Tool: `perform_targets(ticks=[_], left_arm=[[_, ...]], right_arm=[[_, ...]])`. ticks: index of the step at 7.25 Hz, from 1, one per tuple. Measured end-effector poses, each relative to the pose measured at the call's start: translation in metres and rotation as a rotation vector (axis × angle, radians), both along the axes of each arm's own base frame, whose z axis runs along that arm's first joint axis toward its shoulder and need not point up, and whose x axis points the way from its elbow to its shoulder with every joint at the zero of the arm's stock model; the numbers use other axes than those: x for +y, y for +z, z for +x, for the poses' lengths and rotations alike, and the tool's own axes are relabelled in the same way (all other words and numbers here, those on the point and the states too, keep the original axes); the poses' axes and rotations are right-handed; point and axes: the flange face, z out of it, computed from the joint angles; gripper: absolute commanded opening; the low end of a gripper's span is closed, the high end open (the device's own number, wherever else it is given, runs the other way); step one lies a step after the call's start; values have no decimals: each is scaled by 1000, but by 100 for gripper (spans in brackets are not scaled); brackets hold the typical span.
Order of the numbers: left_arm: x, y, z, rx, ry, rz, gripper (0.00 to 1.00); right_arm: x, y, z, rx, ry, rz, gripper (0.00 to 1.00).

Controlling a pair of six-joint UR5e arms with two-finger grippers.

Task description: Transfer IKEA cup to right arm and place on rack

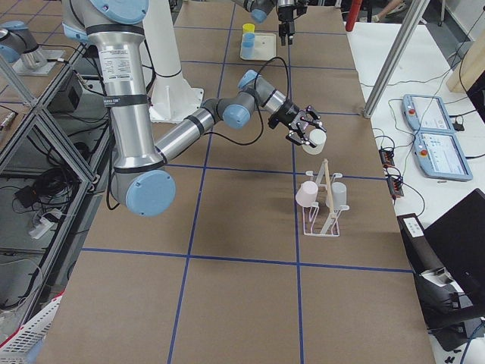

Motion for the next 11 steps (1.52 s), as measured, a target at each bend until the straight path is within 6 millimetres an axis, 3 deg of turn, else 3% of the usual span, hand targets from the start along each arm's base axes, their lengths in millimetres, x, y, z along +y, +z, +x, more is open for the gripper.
perform_targets(ticks=[2, 4, 11], left_arm=[[0, 0, 0, 0, 1, 0, 100], [0, 0, 0, 0, 0, 0, 100], [1, -1, 0, 3, 2, 1, 100]], right_arm=[[4, 24, 5, 119, -27, -19, 33], [1, 42, -5, 159, -27, -32, 33], [3, 57, -33, 201, -34, -24, 36]])
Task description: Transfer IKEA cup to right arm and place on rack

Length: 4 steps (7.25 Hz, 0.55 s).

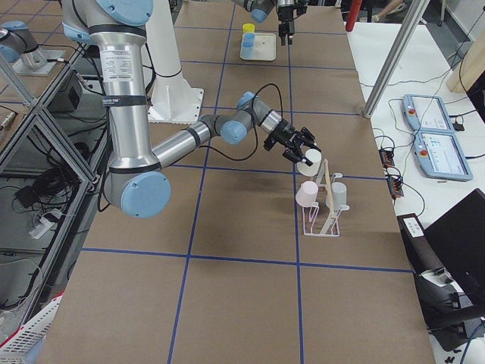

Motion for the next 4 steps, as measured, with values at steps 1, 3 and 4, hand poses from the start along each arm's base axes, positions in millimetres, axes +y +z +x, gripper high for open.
perform_targets(ticks=[1, 3, 4], left_arm=[[0, 0, 0, 0, 0, 0, 100], [0, 0, 0, 0, 0, 0, 100], [0, 0, 0, 0, 0, 0, 100]], right_arm=[[-1, 2, -2, 4, -1, -2, 36], [-2, 5, -4, 9, -2, -6, 38], [-2, 6, -5, 10, -3, -7, 41]])
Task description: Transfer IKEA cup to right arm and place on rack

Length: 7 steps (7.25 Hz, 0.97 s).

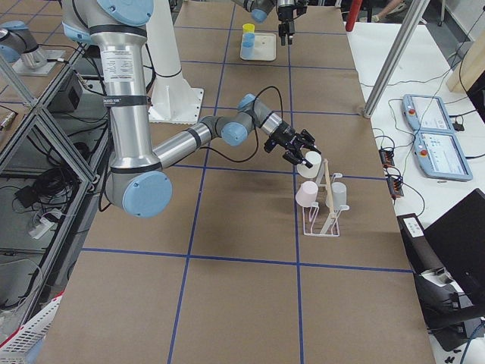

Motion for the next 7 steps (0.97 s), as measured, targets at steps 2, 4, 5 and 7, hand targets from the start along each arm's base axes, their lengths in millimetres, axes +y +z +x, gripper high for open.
perform_targets(ticks=[2, 4, 5, 7], left_arm=[[0, 0, 0, 0, 0, 0, 100], [0, 0, 0, 0, 0, 1, 100], [0, -1, 0, 0, 0, 1, 100], [0, -1, 0, 0, 0, 1, 100]], right_arm=[[0, 3, -2, 5, -3, -5, 47], [-3, 7, -7, 11, -5, -11, 51], [-4, 7, -8, 13, -6, -12, 70], [-5, 8, -10, 14, -7, -13, 98]])
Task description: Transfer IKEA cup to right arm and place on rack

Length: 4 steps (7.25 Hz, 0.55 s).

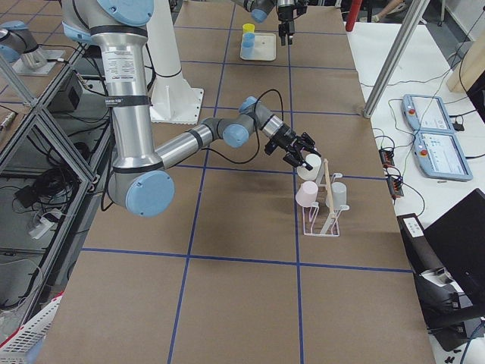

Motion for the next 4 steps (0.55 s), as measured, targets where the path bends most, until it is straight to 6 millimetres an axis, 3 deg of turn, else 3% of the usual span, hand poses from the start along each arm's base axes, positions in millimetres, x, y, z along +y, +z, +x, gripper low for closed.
perform_targets(ticks=[4], left_arm=[[0, 0, 0, 0, 0, 1, 100]], right_arm=[[0, -1, -1, -8, 0, 5, 98]])
